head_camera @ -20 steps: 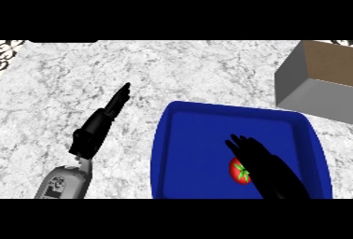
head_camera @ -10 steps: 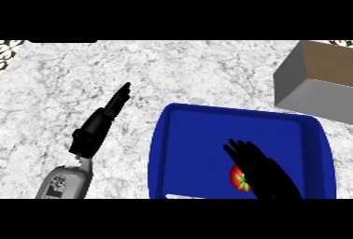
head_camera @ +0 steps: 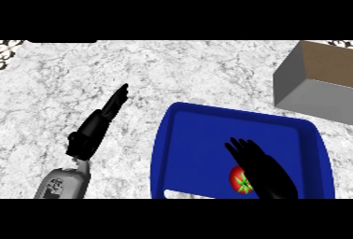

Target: Pick the tomato from the tray and place it in the cardboard box

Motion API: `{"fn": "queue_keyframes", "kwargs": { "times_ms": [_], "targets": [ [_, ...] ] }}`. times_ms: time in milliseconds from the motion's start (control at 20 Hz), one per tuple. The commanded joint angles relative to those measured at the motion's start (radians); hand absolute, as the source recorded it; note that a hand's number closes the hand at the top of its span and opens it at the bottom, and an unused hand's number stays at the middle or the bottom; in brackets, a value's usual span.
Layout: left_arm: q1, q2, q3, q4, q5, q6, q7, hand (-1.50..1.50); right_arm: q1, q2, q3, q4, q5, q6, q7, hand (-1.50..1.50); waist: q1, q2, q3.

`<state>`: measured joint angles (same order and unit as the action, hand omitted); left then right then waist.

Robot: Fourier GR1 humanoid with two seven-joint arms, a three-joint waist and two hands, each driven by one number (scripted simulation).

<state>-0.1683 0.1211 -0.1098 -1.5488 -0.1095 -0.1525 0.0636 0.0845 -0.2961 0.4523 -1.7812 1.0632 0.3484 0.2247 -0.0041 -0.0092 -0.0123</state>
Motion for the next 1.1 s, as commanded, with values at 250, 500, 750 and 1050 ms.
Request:
{"fn": "queue_keyframes", "kwargs": {
  "times_ms": [250, 500, 750, 1050],
  "targets": [
    [0.001, -0.034, -0.021, -0.057, -0.026, 0.005, 0.069, 0.00, -0.031, 0.013, -0.024, 0.103, 0.051, -0.053, -0.067, 1.50, 0.005, 0.008, 0.013],
    [-0.046, -0.004, 0.041, 0.009, 0.004, -0.022, 0.027, 0.00, -0.096, 0.030, -0.043, 0.186, 0.095, -0.137, -0.117, 1.50, 0.005, 0.010, 0.013],
    [0.023, -0.037, -0.017, -0.029, -0.040, 0.001, 0.007, 0.00, -0.040, -0.009, -0.123, 0.105, 0.109, -0.213, -0.098, 1.50, 0.001, 0.008, 0.012],
    [-0.068, -0.013, 0.041, -0.007, 0.000, -0.026, 0.065, 0.00, -0.065, -0.124, -0.397, 0.092, -0.030, -0.217, -0.159, 1.50, -0.002, 0.009, 0.013]
  ]
}}
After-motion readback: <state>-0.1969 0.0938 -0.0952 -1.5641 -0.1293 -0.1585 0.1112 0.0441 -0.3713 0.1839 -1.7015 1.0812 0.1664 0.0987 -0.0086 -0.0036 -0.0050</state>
